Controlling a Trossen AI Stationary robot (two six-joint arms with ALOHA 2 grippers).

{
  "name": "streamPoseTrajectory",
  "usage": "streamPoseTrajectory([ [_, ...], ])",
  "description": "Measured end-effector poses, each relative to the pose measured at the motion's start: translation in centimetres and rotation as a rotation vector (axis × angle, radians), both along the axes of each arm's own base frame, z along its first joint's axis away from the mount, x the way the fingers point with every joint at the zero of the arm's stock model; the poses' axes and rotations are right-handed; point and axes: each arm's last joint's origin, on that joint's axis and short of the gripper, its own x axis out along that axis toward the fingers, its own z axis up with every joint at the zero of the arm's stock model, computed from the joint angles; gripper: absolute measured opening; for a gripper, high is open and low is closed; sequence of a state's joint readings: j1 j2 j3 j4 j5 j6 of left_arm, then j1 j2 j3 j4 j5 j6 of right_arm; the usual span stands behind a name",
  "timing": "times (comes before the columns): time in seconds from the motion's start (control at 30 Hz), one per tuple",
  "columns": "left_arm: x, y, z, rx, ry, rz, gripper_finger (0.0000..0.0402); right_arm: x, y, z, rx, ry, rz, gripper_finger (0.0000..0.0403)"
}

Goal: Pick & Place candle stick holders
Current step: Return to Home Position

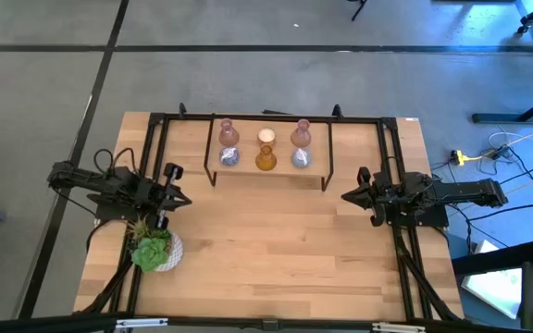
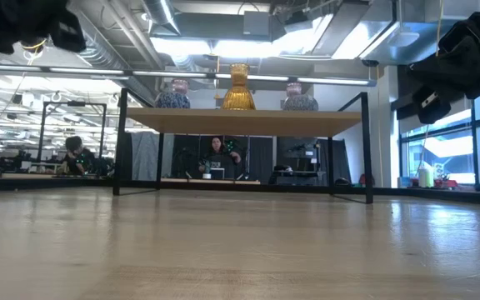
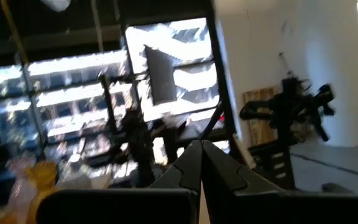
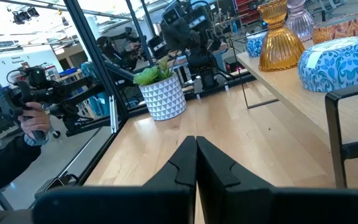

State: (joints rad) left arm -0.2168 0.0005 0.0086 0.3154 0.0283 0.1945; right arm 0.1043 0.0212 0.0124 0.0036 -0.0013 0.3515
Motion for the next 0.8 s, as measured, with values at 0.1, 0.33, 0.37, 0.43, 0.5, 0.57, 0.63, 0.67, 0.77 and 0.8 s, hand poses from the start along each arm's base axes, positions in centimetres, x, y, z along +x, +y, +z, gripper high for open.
streamPoseTrajectory([
  [0.1, 0.2, 0.2, -0.7, -0.019, 0.079, 0.068, 0.0002, 0.0, 0.0, 0.0, 0.000, 0.000, 0.002, 0.0005],
  [0.33, 0.4, 0.5, -1.5, -0.059, 0.172, 0.172, 0.0002, 0.0, 0.0, 0.0, 0.000, 0.000, 0.002, 0.0005],
  [0.37, 0.5, 0.5, -1.7, -0.056, 0.188, 0.173, 0.0002, 0.0, 0.0, 0.0, 0.000, 0.000, 0.002, 0.0005],
  [0.43, 0.5, 0.4, -2.0, -0.057, 0.228, 0.162, 0.0002, 0.0, 0.0, 0.0, 0.000, 0.000, 0.002, 0.0005],
  [0.5, 0.6, 0.4, -2.7, -0.048, 0.292, 0.162, 0.0002, 0.0, 0.0, 0.0, 0.000, 0.000, 0.002, 0.0005],
  [0.57, 0.6, 0.4, -2.7, -0.046, 0.299, 0.163, 0.0002, 0.0, 0.0, 0.0, 0.000, 0.000, 0.002, 0.0005],
  [0.63, 0.7, 0.4, -2.7, -0.047, 0.305, 0.170, 0.0002, 0.0, 0.0, 0.0, 0.000, 0.000, 0.001, 0.0005],
  [0.67, 0.6, 0.4, -2.7, -0.047, 0.303, 0.174, 0.0002, 0.0, 0.0, 0.0, 0.000, 0.000, 0.001, 0.0005],
  [0.77, 0.7, 0.5, -2.7, -0.020, 0.299, 0.183, 0.0002, 0.0, 0.0, 0.0, 0.000, 0.000, 0.001, 0.0005],
  [0.8, 0.6, 0.5, -2.7, -0.002, 0.296, 0.186, 0.0002, 0.0, 0.0, 0.0, 0.000, 0.000, 0.001, 0.0005],
])
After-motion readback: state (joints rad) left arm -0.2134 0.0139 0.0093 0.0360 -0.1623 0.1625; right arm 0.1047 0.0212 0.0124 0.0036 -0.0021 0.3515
